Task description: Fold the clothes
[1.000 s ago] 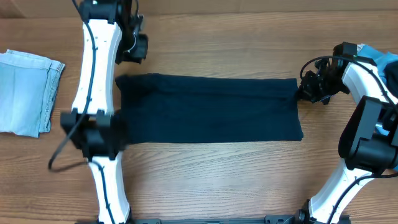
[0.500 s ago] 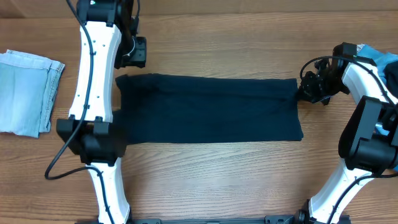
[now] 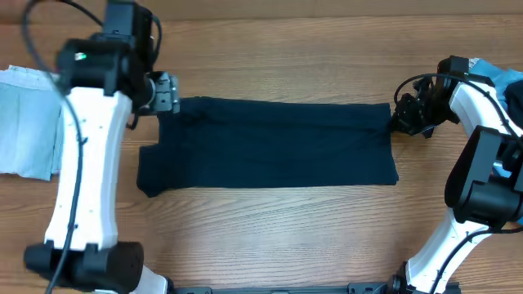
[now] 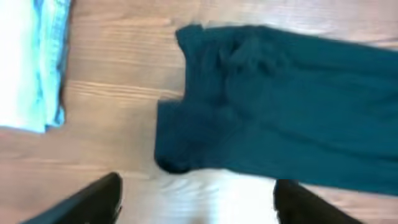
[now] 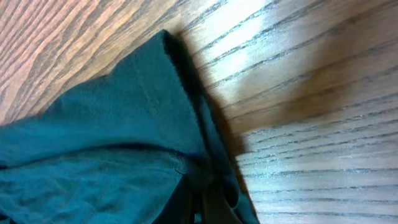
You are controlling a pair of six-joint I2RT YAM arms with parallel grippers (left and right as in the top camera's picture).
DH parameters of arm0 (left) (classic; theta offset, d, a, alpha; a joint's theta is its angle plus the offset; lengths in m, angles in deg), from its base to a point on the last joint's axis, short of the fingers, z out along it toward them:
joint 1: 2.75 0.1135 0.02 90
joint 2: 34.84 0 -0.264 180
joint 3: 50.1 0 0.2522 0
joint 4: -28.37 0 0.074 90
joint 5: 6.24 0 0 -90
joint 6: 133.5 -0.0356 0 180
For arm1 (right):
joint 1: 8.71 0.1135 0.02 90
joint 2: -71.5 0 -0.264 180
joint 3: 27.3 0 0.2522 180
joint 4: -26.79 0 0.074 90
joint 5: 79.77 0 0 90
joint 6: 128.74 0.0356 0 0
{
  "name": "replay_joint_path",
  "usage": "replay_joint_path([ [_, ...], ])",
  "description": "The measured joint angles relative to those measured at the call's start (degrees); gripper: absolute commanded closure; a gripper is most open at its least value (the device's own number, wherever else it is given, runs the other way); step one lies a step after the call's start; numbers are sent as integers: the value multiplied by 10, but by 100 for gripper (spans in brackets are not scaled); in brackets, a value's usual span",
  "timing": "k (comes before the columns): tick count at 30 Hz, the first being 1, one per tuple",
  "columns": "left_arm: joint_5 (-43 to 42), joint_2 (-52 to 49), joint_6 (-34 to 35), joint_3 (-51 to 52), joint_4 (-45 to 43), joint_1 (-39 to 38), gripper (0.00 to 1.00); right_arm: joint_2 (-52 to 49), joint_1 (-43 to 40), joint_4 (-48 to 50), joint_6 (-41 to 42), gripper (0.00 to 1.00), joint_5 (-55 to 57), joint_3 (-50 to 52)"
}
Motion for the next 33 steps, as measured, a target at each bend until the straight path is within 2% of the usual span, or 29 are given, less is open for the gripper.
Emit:
replay_joint_path([
  [2,-46,-17,-21,70,-137,12,3,0,0,1,0,96,0,0],
  [4,-95,-45,-39,113,-223,28,4,0,0,2,0,96,0,0],
  [7,-138,-107,-54,125,-260,47,11,0,0,3,0,96,0,0],
  [10,-168,-197,-67,128,-292,55,12,0,0,2,0,96,0,0],
  [14,-195,-264,-78,140,-340,54,12,0,0,2,0,96,0,0],
  [16,-200,-264,-81,140,-360,54,15,0,0,2,0,96,0,0],
  [19,-204,-264,-85,140,-374,54,28,0,0,1,0,96,0,0],
  [24,-206,-261,-101,139,-362,54,20,0,0,4,0,96,0,0],
  [28,-205,-248,-120,123,-361,54,26,0,0,4,0,96,0,0],
  [33,-203,-244,-139,120,-370,50,27,0,0,5,0,96,0,0],
])
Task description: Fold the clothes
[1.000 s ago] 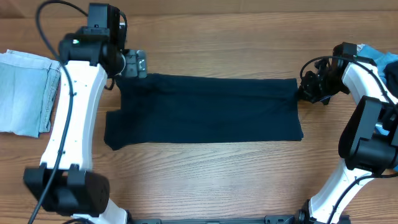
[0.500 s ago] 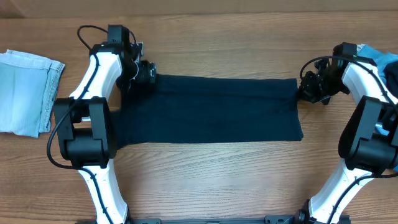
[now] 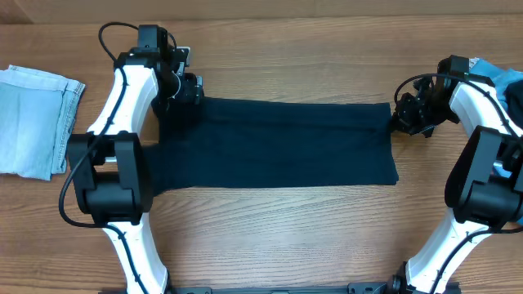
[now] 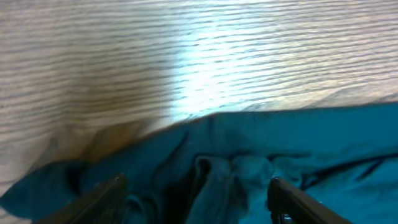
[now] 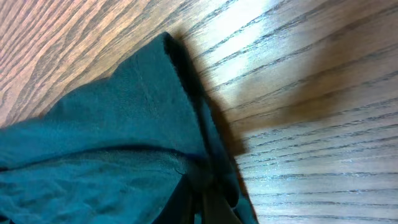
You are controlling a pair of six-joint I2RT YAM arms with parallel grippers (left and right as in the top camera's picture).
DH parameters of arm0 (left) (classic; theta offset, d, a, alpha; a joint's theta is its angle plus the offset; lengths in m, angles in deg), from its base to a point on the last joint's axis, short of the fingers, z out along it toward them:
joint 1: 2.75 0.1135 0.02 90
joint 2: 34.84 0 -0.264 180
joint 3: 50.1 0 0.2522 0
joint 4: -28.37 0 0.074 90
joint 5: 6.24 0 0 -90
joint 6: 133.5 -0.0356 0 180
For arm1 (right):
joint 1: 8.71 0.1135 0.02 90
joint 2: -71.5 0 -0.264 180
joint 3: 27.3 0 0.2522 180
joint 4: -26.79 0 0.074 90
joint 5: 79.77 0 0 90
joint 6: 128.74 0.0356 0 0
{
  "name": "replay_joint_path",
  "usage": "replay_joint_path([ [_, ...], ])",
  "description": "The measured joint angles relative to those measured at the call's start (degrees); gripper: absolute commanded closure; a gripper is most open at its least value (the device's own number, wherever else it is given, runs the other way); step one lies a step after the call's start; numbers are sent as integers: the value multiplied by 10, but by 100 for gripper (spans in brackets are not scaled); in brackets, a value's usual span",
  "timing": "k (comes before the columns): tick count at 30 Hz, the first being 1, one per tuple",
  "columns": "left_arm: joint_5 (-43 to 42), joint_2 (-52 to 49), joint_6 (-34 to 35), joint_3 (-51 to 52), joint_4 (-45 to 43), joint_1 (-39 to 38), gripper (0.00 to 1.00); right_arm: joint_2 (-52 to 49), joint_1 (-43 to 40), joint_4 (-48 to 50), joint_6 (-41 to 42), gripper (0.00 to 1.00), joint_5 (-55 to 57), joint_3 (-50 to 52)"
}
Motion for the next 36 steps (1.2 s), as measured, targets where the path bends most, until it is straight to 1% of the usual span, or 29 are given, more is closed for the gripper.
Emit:
replay_joint_path([
  [2,0,0,-5,0,0,-7,28,0,0,0,0,96,0,0],
  [5,0,0,-6,0,0,-17,33,0,0,0,0,96,0,0],
  [7,0,0,-11,1,-1,-23,41,0,0,0,0,96,0,0],
  [8,0,0,-13,1,-1,-26,48,0,0,0,0,96,0,0],
  [9,0,0,-16,1,-1,-26,50,0,0,0,0,96,0,0],
  [10,0,0,-17,1,0,-26,49,0,0,0,0,96,0,0],
  [11,1,0,-17,2,4,-26,45,0,0,0,0,96,0,0],
  [12,5,0,-17,2,10,-26,39,0,0,0,0,96,0,0],
  [13,9,0,-18,2,14,-26,35,0,0,0,0,96,0,0],
  [15,22,0,-17,6,13,-26,30,0,0,0,0,96,0,0],
  [17,33,0,-17,13,1,-26,30,0,0,0,0,96,0,0],
  [18,38,0,-17,16,-3,-26,32,0,0,0,0,96,0,0],
  [21,48,0,-18,21,-19,-26,48,0,0,0,0,96,0,0],
  [26,52,0,-17,31,-10,-26,92,0,0,0,0,96,0,0],
  [27,52,0,-19,34,-6,-26,96,0,0,0,0,96,0,0],
  [30,52,0,-18,34,27,-26,96,0,0,-1,0,96,0,0],
  [36,71,0,-18,30,130,-26,96,0,0,-3,0,96,0,0],
])
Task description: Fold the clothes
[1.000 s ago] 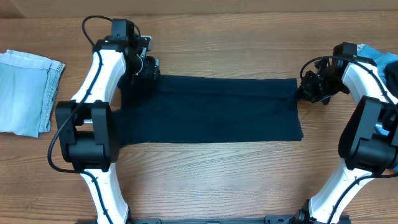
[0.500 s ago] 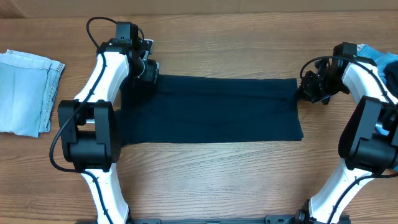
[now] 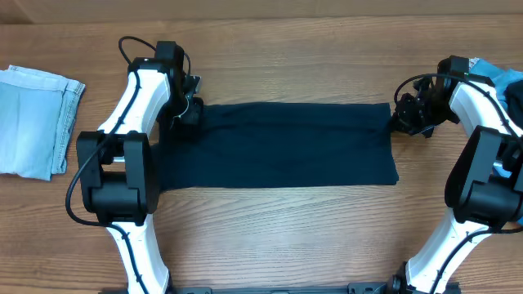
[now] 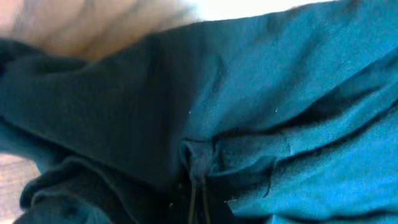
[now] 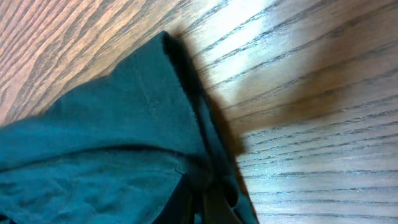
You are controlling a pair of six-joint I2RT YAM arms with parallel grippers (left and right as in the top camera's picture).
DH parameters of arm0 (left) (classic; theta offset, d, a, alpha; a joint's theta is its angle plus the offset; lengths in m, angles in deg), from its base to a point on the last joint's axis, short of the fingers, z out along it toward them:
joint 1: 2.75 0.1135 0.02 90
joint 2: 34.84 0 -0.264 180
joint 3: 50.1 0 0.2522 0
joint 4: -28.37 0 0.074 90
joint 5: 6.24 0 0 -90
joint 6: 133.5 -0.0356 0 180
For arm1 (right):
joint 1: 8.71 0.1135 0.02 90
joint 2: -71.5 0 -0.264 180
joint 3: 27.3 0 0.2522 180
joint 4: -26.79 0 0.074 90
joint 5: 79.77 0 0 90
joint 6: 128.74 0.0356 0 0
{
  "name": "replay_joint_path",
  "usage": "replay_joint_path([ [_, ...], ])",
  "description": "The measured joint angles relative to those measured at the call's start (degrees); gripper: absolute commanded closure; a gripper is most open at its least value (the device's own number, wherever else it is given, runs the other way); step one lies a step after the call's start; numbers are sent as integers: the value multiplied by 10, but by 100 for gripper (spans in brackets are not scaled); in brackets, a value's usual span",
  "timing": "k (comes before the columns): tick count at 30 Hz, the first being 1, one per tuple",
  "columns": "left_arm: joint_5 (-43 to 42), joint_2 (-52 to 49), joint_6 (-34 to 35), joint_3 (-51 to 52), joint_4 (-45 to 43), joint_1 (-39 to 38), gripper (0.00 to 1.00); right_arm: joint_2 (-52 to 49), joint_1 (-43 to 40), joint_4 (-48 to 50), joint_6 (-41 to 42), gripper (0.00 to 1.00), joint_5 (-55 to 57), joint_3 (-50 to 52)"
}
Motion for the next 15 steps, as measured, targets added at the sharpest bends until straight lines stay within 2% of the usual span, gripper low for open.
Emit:
replay_joint_path([
  [5,10,0,1,-2,63,0,86,0,0,1,0,96,0,0],
  [6,11,0,1,-2,67,0,75,0,0,1,0,96,0,0],
  [8,18,0,3,-2,76,0,64,0,0,2,0,96,0,0],
  [15,26,0,10,-15,84,17,67,0,0,1,0,96,0,0],
])
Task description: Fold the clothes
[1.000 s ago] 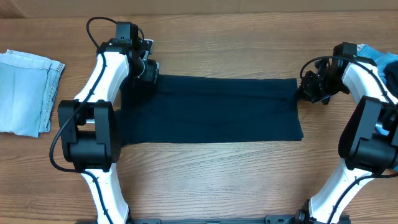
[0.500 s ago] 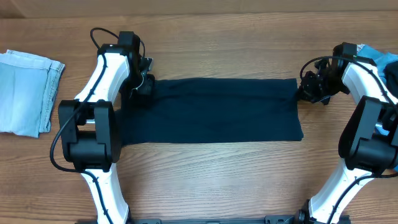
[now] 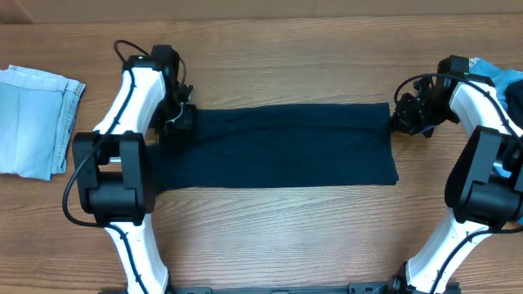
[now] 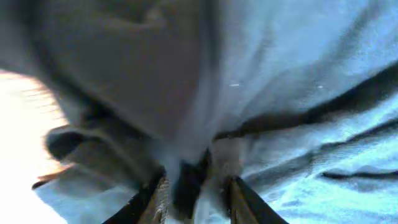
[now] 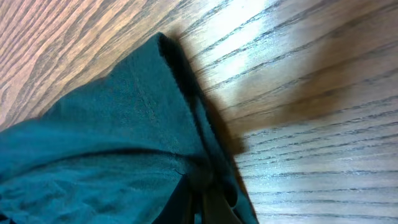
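Note:
A dark teal garment (image 3: 286, 147) lies spread flat as a long rectangle across the middle of the table. My left gripper (image 3: 180, 118) sits on its far left corner. In the blurred left wrist view its jaws stand partly apart, with a bunch of the garment (image 4: 298, 93) between the fingertips (image 4: 160, 196). My right gripper (image 3: 402, 118) is at the far right corner. It is shut on the garment's edge (image 5: 93, 137), which is pinched low in the right wrist view under the gripper (image 5: 202, 186).
A folded pale blue cloth (image 3: 33, 122) lies at the table's left edge. Some blue fabric (image 3: 502, 77) shows at the far right behind the right arm. Bare wood of the table (image 3: 286, 49) runs along the back and front of the garment.
My left gripper has shifted slightly left and toward the front on the corner. Its jaws, pinched tight on cloth before, now stand partly apart. The right gripper has not moved.
My left gripper hung open high above the garment's left end. Then it was low and open at the far left corner, then shut on the cloth there, and now its jaws are parted. My right gripper has held the far right corner throughout.

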You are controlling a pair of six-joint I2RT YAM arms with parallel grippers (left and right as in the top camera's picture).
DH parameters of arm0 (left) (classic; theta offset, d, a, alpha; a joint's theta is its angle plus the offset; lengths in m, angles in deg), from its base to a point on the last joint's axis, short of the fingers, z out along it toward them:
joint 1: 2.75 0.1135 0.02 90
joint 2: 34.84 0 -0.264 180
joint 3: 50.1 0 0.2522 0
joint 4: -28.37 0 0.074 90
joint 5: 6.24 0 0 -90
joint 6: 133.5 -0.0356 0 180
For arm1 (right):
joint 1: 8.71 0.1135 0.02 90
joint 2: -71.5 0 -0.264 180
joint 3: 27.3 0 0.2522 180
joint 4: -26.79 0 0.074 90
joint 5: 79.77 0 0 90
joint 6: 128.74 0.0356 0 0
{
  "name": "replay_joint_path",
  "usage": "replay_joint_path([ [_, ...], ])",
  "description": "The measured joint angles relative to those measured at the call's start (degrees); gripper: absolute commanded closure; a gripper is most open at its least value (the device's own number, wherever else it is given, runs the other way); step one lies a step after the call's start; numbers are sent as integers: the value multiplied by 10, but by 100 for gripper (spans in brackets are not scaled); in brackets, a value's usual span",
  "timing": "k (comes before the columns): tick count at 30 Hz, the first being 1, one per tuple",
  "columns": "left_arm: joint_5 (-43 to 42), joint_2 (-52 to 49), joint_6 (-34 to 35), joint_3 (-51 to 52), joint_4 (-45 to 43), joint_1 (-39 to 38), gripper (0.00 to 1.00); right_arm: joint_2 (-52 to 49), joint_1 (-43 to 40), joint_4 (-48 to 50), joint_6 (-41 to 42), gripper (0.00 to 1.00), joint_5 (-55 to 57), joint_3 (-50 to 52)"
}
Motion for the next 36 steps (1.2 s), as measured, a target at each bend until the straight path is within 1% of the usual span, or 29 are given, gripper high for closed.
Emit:
replay_joint_path([
  [3,-11,0,5,-8,26,22,71,0,0,0,0,96,0,0],
  [5,-30,0,4,-9,47,33,71,0,0,0,0,96,0,0],
  [7,-59,0,4,-9,56,36,71,0,0,0,0,96,0,0],
  [8,-95,0,-4,-9,59,35,71,0,0,0,0,96,0,0],
  [11,-148,0,-9,-9,58,26,70,0,0,-1,0,96,0,0],
  [12,-158,0,-12,-9,60,22,75,0,0,0,0,96,0,0],
  [13,-184,0,-23,-10,75,10,82,0,0,-1,0,96,0,0],
  [14,-192,0,-26,-10,86,5,82,0,0,-1,0,96,0,0],
  [16,-205,0,-29,-10,86,0,70,0,0,1,0,96,0,0],
  [17,-211,0,-25,-10,57,-2,67,0,0,2,0,96,0,0],
  [18,-213,0,-21,-11,19,-1,71,0,0,3,0,96,0,0],
  [20,-209,0,-9,-11,-36,5,96,0,0,3,0,96,0,0],
  [21,-199,0,-1,-12,-75,9,96,0,0,2,0,96,0,0],
  [24,-170,0,22,-12,-134,18,96,0,0,3,0,96,0,0],
  [27,-153,0,30,-12,-150,20,96,0,0,2,0,96,0,0],
  [32,-130,0,35,-8,-136,12,96,0,0,3,0,96,0,0],
  [36,-116,0,35,34,-160,5,96,0,0,3,0,96,0,0],
])
